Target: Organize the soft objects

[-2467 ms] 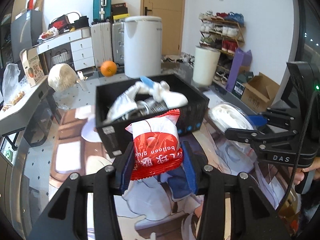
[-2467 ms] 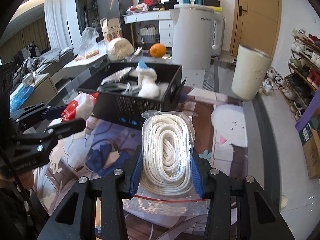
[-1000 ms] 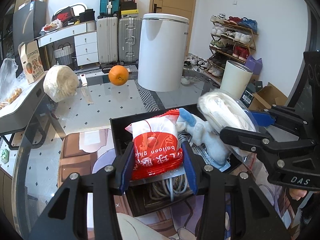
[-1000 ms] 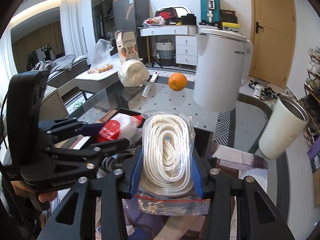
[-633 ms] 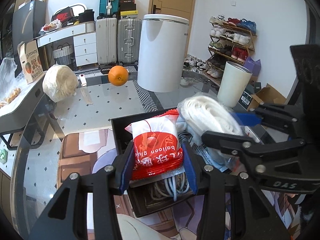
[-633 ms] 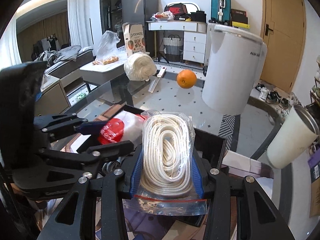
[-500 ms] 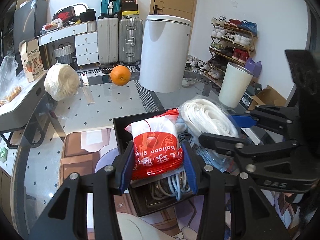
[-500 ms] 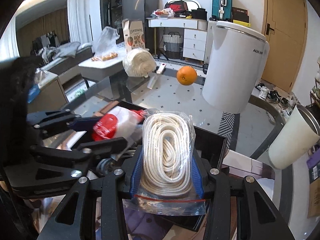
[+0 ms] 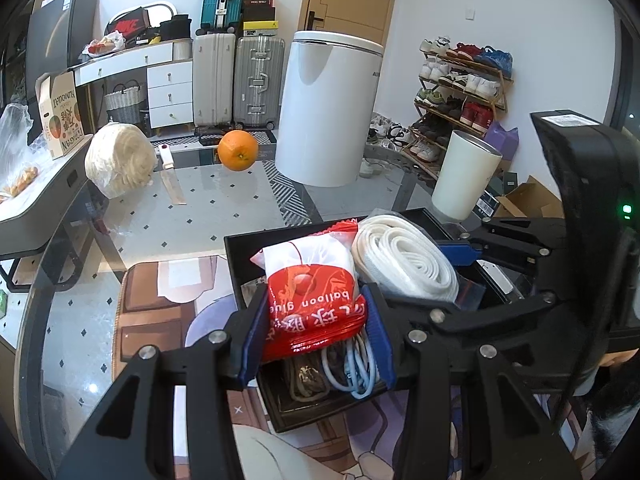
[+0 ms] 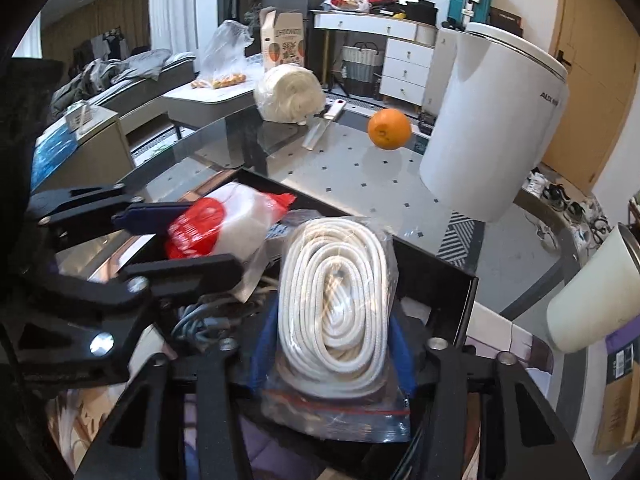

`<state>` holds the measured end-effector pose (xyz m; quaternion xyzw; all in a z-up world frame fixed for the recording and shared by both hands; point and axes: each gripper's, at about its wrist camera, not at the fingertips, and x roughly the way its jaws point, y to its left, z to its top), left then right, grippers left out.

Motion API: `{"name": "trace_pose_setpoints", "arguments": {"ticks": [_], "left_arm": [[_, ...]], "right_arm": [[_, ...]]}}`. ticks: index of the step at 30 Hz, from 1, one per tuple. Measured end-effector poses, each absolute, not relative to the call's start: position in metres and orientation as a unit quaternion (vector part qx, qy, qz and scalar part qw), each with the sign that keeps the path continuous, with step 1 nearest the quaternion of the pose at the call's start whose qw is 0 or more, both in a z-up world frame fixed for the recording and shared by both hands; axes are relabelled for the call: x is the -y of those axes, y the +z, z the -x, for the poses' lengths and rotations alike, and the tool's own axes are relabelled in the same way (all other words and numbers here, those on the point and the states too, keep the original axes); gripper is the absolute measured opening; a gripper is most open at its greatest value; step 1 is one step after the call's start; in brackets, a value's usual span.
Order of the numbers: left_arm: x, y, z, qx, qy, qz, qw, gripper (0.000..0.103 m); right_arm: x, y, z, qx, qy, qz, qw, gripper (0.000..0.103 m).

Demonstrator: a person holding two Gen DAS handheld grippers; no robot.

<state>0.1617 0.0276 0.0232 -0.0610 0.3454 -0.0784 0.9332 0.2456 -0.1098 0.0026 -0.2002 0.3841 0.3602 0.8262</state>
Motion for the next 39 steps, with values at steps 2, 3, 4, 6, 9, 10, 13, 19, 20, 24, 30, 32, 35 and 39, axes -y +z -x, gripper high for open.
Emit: {"name": "trace_pose_setpoints", "arguments": {"ticks": [2, 3, 4, 6, 9, 10, 13, 19, 20, 24, 30, 32, 35, 39], "left_arm": [[-0.026, 0.023, -0.162, -0.346, -0.083, 0.062, 0.932, 0.045], [-0.025, 0.023, -0.162, -0.346, -0.085, 0.062, 0.932, 0.045], [-0.024, 0.023, -0.163, -0.347, -0.087, 0.061, 0.932, 0.045], [-0.021, 0.021, -0.164, -0.350, -0.090, 0.057, 0.931, 0.045], [-0.012, 0.018, -0.164, -0.349, -0.080, 0.027, 0.933, 0.045], [-0.010, 0.018, -0.164, -0.349, -0.079, 0.023, 0.933, 0.046], [-0.006, 0.018, -0.163, -0.350, -0.075, 0.012, 0.934, 0.053], [-0.006, 0.025, -0.149, -0.337, -0.071, 0.007, 0.939, 0.076], [-0.007, 0.027, -0.145, -0.329, -0.066, 0.005, 0.942, 0.079], [-0.010, 0.036, -0.129, -0.304, -0.065, 0.009, 0.950, 0.095], [-0.016, 0.039, -0.105, -0.274, -0.044, 0.002, 0.961, 0.101], [-0.019, 0.039, -0.098, -0.265, -0.034, 0.004, 0.964, 0.103], [-0.022, 0.038, -0.087, -0.251, -0.027, 0.012, 0.967, 0.103], [-0.024, 0.032, -0.081, -0.244, -0.016, 0.015, 0.970, 0.103]], "right_arm": [[0.114, 0.006, -0.242, -0.379, 0.362, 0.207, 0.826, 0.057], [0.118, 0.008, -0.240, -0.376, 0.361, 0.209, 0.827, 0.060], [0.120, 0.010, -0.239, -0.375, 0.360, 0.211, 0.828, 0.060], [0.128, 0.014, -0.236, -0.371, 0.360, 0.208, 0.830, 0.064], [0.139, 0.020, -0.232, -0.362, 0.352, 0.204, 0.839, 0.068], [0.141, 0.021, -0.232, -0.359, 0.345, 0.204, 0.843, 0.068], [0.145, 0.021, -0.231, -0.360, 0.339, 0.199, 0.846, 0.068], [0.152, 0.026, -0.224, -0.346, 0.326, 0.186, 0.860, 0.072], [0.155, 0.028, -0.222, -0.343, 0.323, 0.181, 0.863, 0.076], [0.164, 0.032, -0.213, -0.330, 0.316, 0.158, 0.875, 0.084], [0.170, 0.032, -0.194, -0.311, 0.306, 0.139, 0.889, 0.099], [0.171, 0.031, -0.188, -0.305, 0.306, 0.130, 0.892, 0.102], [0.173, 0.028, -0.180, -0.298, 0.306, 0.117, 0.897, 0.102], [0.176, 0.023, -0.172, -0.295, 0.297, 0.106, 0.902, 0.102]]}}
